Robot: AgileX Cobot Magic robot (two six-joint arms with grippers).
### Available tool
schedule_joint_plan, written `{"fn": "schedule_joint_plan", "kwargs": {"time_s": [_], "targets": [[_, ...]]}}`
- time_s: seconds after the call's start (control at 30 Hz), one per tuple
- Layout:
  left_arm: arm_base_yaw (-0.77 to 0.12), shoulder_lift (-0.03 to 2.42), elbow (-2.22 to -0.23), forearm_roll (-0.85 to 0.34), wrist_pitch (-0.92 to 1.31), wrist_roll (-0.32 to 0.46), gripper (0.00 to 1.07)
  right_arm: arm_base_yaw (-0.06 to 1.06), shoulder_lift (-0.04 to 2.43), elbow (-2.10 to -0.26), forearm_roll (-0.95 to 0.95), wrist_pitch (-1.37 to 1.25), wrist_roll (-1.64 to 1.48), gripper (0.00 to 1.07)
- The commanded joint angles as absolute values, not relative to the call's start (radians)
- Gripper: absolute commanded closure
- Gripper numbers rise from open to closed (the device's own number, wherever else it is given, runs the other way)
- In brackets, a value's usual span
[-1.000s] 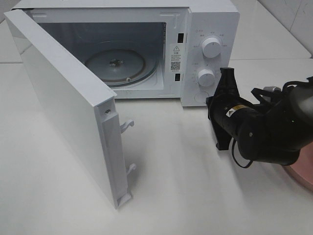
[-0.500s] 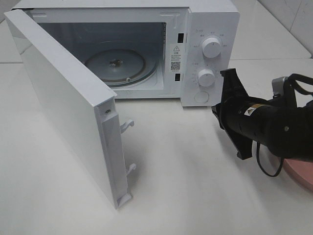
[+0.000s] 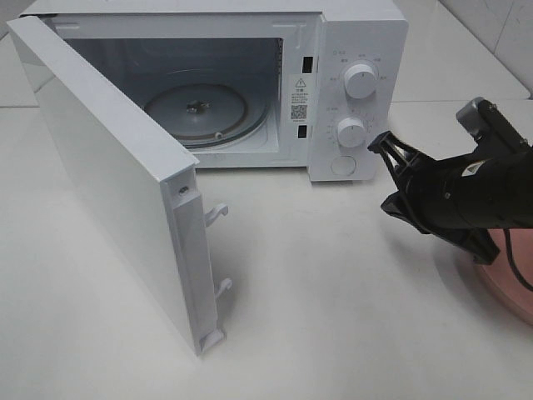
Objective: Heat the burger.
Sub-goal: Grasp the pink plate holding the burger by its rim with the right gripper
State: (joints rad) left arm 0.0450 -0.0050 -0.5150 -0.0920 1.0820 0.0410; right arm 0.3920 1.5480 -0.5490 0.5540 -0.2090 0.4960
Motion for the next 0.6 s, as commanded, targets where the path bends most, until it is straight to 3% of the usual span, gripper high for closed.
{"fn": "schedule_joint_plan", "kwargs": {"time_s": [0.03, 0.3, 0.6], "targets": [[0.044, -0.022, -0.516, -0.097, 1.069, 0.039, 0.09, 0.35, 1.511, -0.589, 0.54, -0.072, 0.341, 1.06], [0.044, -0.022, -0.516, -0.097, 1.069, 0.039, 0.09, 0.303, 1.49, -0.701, 0.498, 0.175, 0.174, 1.06], [0.044, -0.022, -0.516, -0.097, 1.069, 0.039, 0.09, 0.303, 1.49, -0.859, 0.267, 0.476, 0.173, 1.04]]}}
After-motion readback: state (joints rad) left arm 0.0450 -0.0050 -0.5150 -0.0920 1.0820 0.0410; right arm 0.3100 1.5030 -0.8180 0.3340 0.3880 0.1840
